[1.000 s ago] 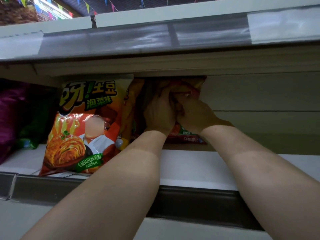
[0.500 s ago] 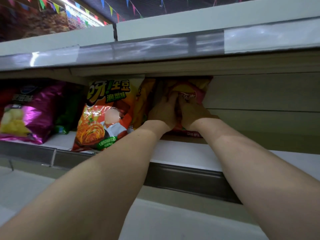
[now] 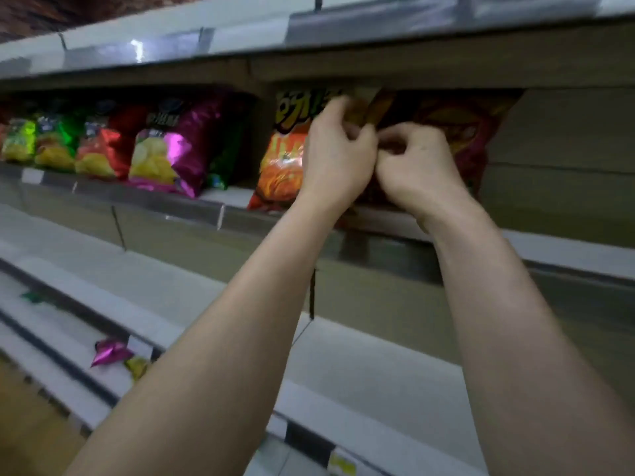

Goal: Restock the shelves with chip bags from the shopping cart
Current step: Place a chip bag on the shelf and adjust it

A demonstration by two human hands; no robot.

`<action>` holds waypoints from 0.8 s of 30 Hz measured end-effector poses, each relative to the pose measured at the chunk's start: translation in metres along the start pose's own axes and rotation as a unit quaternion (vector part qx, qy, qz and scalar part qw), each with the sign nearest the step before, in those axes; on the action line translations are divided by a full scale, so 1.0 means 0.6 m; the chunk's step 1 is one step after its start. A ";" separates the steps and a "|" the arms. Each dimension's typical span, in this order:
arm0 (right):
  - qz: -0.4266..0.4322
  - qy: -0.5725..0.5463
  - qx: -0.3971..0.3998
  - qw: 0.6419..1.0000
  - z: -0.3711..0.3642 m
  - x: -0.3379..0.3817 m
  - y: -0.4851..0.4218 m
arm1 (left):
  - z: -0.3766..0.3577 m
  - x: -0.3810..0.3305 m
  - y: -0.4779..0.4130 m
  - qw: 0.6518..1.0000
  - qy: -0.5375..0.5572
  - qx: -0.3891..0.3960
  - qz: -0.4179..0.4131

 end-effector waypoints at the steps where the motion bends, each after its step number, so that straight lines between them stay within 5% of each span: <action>1: 0.005 -0.023 0.005 1.000 -0.021 0.009 0.015 | 0.023 0.005 0.015 1.000 0.006 -0.008 0.004; 6: -0.002 -0.166 0.024 0.986 -0.167 0.040 0.111 | 0.159 0.092 0.126 0.991 0.025 -0.092 0.095; 13: -0.064 -0.205 0.204 0.955 -0.439 0.083 0.259 | 0.386 0.269 0.301 0.942 -0.011 -0.157 0.296; 24: -0.047 -0.219 0.389 0.894 -0.765 0.283 0.402 | 0.762 0.363 0.459 0.883 -0.099 -0.247 0.387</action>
Point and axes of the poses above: each hand's wrist, its own y-axis away from the middle knuckle, its own z-axis out of the back of the hand, x = y × z, the point moved 3 cm from there along -y, towards the middle knuckle, and after that the axes turned 8 degrees about x, right-handed, at the moved point
